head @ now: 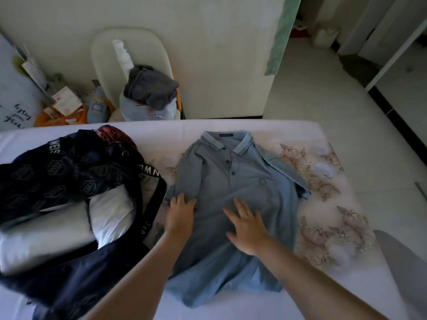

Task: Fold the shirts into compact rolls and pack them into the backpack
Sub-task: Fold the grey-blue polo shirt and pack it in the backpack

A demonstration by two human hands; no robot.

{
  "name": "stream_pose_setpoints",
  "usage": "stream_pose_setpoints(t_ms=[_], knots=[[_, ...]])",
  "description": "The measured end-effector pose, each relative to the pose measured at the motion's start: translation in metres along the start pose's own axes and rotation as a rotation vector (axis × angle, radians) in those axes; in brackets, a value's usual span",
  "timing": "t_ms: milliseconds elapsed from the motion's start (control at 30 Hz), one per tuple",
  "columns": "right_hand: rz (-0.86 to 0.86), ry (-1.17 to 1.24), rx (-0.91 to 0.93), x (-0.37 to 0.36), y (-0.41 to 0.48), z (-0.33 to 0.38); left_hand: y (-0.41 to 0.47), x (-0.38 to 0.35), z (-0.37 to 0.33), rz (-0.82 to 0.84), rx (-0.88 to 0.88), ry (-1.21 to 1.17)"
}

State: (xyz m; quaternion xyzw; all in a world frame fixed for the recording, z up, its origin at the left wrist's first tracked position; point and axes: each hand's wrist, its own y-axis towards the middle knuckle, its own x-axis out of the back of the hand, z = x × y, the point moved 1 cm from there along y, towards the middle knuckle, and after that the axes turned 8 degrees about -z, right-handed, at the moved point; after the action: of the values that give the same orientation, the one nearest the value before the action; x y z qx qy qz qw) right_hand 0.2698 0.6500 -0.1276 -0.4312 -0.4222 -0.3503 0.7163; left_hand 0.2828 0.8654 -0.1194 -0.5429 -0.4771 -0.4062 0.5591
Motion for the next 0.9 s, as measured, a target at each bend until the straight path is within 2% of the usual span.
stream_pose_setpoints(t_ms=[67, 167, 233, 300, 367, 433, 533, 600, 633, 700, 767, 900], knots=[[0.100, -0.018, 0.008, -0.015, -0.004, 0.009, 0.012, 0.020, 0.010, -0.058, 0.043, -0.046], [0.114, -0.066, 0.015, -0.020, -0.003, -0.007, 0.039, 0.055, 0.035, -0.267, 0.200, -0.082], [0.108, -0.070, -0.002, -0.016, -0.001, -0.017, 0.052, 0.077, 0.050, -0.349, 0.277, -0.048], [0.094, -0.083, -0.024, -0.013, 0.001, -0.020, 0.053, 0.088, 0.054, -0.356, 0.228, -0.044], [0.063, -0.077, -0.055, -0.012, 0.000, -0.016, 0.040, 0.083, 0.044, -0.341, 0.062, -0.071], [-0.042, -0.048, -0.046, -0.017, -0.008, -0.008, 0.015, 0.064, 0.033, -0.266, -0.125, -0.183], [-0.224, -0.006, 0.004, -0.025, -0.035, 0.003, -0.036, 0.028, 0.024, 0.111, -0.344, -0.360], [-0.255, 0.018, 0.057, -0.030, -0.058, 0.005, -0.064, 0.005, 0.026, 0.324, -0.450, -0.257], [-0.250, 0.002, 0.099, -0.032, -0.071, 0.005, -0.074, -0.004, 0.028, 0.378, -0.474, -0.149], [-0.212, -0.067, 0.157, -0.039, -0.093, 0.001, -0.082, -0.015, 0.033, 0.374, -0.484, -0.027], [-0.220, -0.095, 0.111, -0.043, -0.102, -0.008, -0.081, -0.012, 0.037, 0.332, -0.469, -0.010], [-0.200, -0.142, 0.009, -0.022, -0.093, -0.015, -0.073, 0.012, 0.039, 0.429, -0.340, -0.218]])
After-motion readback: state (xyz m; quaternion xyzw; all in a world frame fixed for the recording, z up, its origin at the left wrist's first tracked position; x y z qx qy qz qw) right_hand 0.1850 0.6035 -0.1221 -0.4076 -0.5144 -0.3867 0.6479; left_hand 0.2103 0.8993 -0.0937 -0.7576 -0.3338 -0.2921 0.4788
